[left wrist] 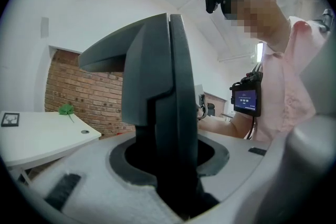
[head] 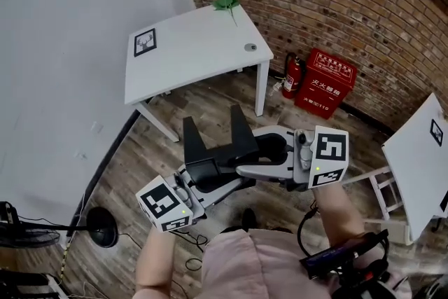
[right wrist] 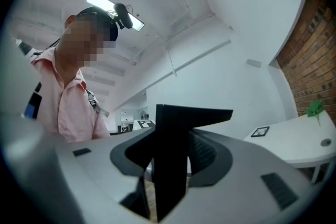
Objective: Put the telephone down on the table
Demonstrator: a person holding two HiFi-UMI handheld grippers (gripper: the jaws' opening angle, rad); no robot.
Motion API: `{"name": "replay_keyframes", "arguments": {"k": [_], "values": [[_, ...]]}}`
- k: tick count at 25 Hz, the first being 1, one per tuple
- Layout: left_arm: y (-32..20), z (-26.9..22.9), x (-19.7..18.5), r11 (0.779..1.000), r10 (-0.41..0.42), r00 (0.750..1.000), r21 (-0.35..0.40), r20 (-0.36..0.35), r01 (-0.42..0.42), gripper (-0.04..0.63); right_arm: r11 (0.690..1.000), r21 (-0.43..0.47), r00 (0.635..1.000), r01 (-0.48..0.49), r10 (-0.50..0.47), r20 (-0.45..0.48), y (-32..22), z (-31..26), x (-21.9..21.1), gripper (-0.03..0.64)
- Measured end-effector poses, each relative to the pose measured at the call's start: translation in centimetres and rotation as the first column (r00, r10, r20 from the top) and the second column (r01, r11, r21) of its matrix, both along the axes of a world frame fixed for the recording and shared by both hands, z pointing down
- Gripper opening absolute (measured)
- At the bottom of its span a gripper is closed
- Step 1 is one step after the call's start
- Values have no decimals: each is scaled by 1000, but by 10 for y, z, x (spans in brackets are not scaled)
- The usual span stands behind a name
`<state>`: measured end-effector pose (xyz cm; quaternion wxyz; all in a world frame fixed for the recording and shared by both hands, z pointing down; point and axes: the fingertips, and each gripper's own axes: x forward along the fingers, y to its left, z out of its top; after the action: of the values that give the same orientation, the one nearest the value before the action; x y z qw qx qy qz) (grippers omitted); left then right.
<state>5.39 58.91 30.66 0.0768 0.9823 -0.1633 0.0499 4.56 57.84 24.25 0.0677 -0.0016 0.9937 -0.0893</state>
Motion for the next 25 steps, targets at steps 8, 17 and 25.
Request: {"name": "replay_keyframes", "arguments": {"k": [8, 17, 25], "values": [[-38, -6, -11, 1000, 23, 1000, 14, -20, -22, 167, 1000, 18, 1000, -25, 25, -9, -36, -6, -11, 175], [-83, 18, 0, 998, 34, 999, -57, -27, -36, 168, 998, -49, 999, -44, 43, -26, -86, 19, -1, 176], [-166, 43, 7, 990, 23, 999, -138, -26, -27, 169, 991, -127, 999, -33, 29, -34, -174, 44, 5, 176]]}}
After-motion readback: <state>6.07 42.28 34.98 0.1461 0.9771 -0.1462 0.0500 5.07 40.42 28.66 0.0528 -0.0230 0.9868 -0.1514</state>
